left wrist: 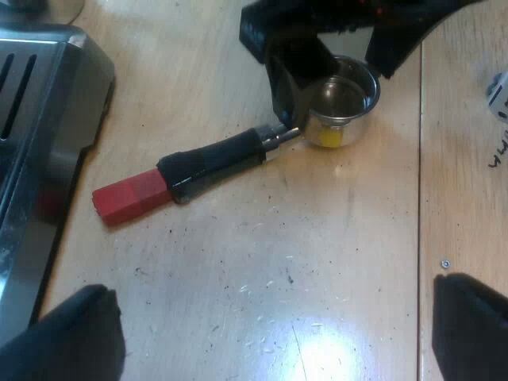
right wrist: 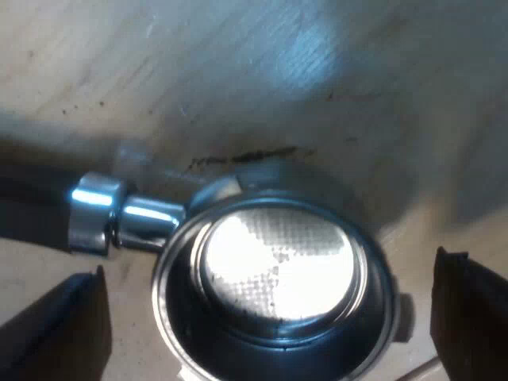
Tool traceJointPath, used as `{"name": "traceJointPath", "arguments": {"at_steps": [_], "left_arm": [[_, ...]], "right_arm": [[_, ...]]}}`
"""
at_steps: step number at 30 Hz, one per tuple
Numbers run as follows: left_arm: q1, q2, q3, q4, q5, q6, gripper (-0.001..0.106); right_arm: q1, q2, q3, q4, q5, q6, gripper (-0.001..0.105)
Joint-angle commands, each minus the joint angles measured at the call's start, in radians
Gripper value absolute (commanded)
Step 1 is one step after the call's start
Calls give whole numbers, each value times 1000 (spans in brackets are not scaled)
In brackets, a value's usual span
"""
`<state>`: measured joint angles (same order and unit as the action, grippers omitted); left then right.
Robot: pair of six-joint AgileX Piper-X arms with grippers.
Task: Put the handle in the coffee machine
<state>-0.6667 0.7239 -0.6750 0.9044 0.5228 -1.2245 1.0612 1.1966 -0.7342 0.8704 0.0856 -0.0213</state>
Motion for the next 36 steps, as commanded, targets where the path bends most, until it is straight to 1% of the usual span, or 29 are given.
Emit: {"name": "traceJointPath", "arguments": {"at_steps": [1,6,11,18,25,34,36], "left_arm": [[-2,-8,-9,-13,-3,-13,80],[-2,-8,-9,-13,-3,-13,80],[-2,-8,-9,-13,-3,-13,80],[-2,-8,-9,-13,-3,-13,80],[-2,-8,-9,-13,-3,-13,80],[-2,-8,-9,-13,-3,-13,80],[-2,-8,-9,-13,-3,-13,80]], "right_arm": [[-2,21,19,-28,-18,-5,82],[-2,27,28,-39,-4,-5,82],[-2,27,30,-34,47,-5,82],[-2,36,59,-43,30,-11,82],[-2,36,61,-56,46,-13,82],[-2,36,61,-56,45,-13,82],[-2,36,61,-56,31,-13,82]]}}
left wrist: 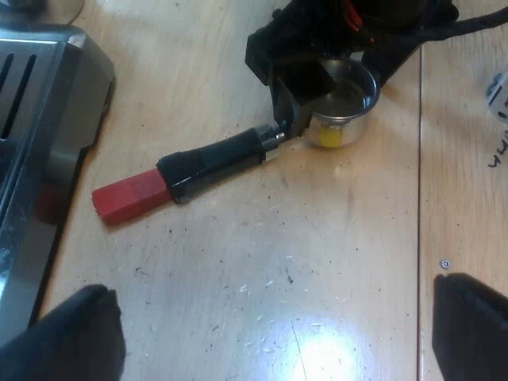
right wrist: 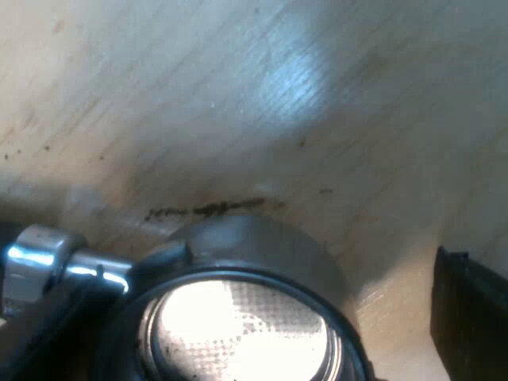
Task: Put the handle in the coffee machine
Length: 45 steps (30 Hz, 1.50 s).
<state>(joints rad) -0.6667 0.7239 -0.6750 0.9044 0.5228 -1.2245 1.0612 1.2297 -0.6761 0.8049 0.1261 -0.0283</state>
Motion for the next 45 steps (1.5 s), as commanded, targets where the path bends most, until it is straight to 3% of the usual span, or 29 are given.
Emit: {"name": "traceJointPath", "arguments": {"at_steps": [1,4,17,18,20,33,37,43,44,45], "left_arm": [[-2,-8,-9,-13,-3,-13,80],[-2,-8,-9,-13,-3,-13,80],[-2,-8,-9,-13,-3,-13,80],[-2,-8,-9,-13,-3,-10,80],[-2,-8,-9,-13,-3,-4,80],[-2,-8,-9,-8,-3,-4,80],[-2,-8,-9,-8,23,-4,80],[-2,-8,-28,-8,44,-4,80],[-2,-8,-36,-5,51,-4,80],[-2,-8,-43,-5,61,-4,80]], "right_arm": [[-2,3,3,9,-16,-6,82],[-2,3,3,9,-19,-6,78],[-2,3,3,-23,-26,0,41],[-2,3,3,-22,-26,0,36],[-2,3,3,-22,-13,-25,0],[-2,-162,-2,60,-39,-201,0],[-2,-201,-31,139,-51,-311,0],[-2,-204,-72,197,-61,-410,0],[-18,-204,-125,234,-79,-564,0],[-32,-204,-137,233,-102,-628,0]]}}
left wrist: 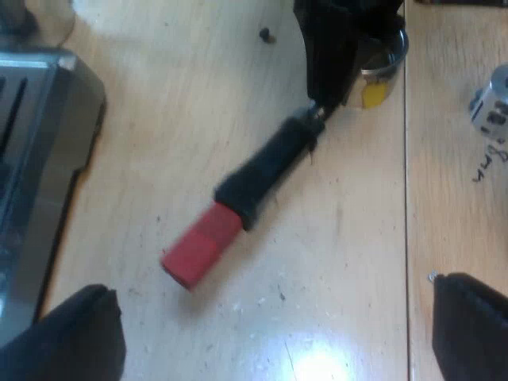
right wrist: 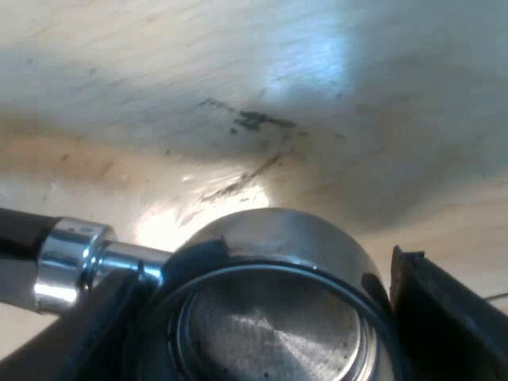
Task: Put the handle in the coffee machine
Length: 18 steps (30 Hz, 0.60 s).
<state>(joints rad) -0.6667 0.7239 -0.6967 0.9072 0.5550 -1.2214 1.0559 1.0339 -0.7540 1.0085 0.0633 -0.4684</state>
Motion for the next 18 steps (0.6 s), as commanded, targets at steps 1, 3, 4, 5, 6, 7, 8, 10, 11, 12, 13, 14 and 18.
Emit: {"name": "traceJointPath", "arguments": {"at_steps": [1,3,4,5,6,7,8,10,11,12,13,14,18], "left_arm": [[-2,-8,-29,-8,34,-8,80],[-2,-8,-38,-6,34,-8,80],[-2,-8,-44,-6,34,-8,80],[-2,-8,-47,-6,34,-8,80],[-2,-8,-52,-6,34,-8,80],[-2,-8,-54,-6,34,-8,80],[-2,-8,-55,-8,40,-8,80],[-2,-8,-54,-8,67,-8,80],[-2,-8,-54,-6,77,-8,80],[-2,-8,-54,-6,97,-8,80],[-2,-8,-54,-3,120,-8,80],[-2,-8,-54,-1,133,-8,80],[-2,-8,-54,1,213,1,80]], "right_arm": [[-48,-8,-73,30,-63,-251,0],[-86,-8,-93,30,-95,-339,0],[-113,-8,-105,30,-129,-419,0],[-122,-8,-109,30,-145,-462,0],[-148,-6,-120,33,-194,-530,0],[-167,-6,-128,42,-224,-569,0],[-180,-6,-133,52,-226,-591,0],[-205,-6,-151,83,-227,-686,0],[-208,-6,-156,89,-229,-703,0],[-215,-6,-166,101,-237,-751,0],[-215,-6,-176,111,-240,-791,0],[-215,-6,-179,115,-240,-799,0],[-215,-3,-199,122,-252,-861,0]]}}
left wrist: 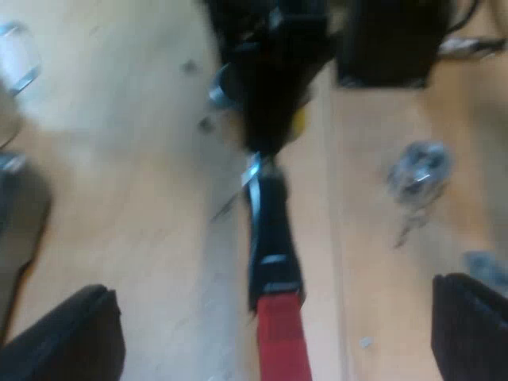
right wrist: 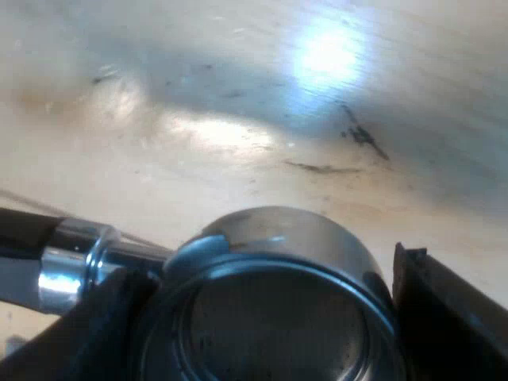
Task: Put the handle in the coffee machine
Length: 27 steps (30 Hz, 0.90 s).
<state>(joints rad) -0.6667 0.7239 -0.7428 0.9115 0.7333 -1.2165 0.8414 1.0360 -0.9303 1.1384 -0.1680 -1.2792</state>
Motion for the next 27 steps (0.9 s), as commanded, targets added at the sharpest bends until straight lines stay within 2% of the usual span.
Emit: {"name": "traceJointPath", "arguments": {"at_steps": [1,6,10,14,20,23,25,27], "left_arm": [[-2,-8,-8,0,34,-4,80],[-12,-8,-8,15,-38,6,80],[-73,-2,-8,91,-124,118,80],[-98,29,-8,123,-120,126,80],[-96,75,6,78,-130,121,80],[-47,97,35,29,-154,110,80],[4,116,46,-10,-142,69,80],[28,123,53,-30,-124,63,80]], "right_arm": [[-1,-3,-25,-8,-20,-48,0],[-1,26,-29,-8,-47,5,0],[-1,68,-62,-3,-76,26,0],[-1,90,-96,-4,-76,27,0],[-1,94,-123,-4,-76,39,0],[-1,94,-131,4,-83,42,0],[-1,94,-132,4,-83,42,0],[-1,94,-132,2,-83,42,0]]}}
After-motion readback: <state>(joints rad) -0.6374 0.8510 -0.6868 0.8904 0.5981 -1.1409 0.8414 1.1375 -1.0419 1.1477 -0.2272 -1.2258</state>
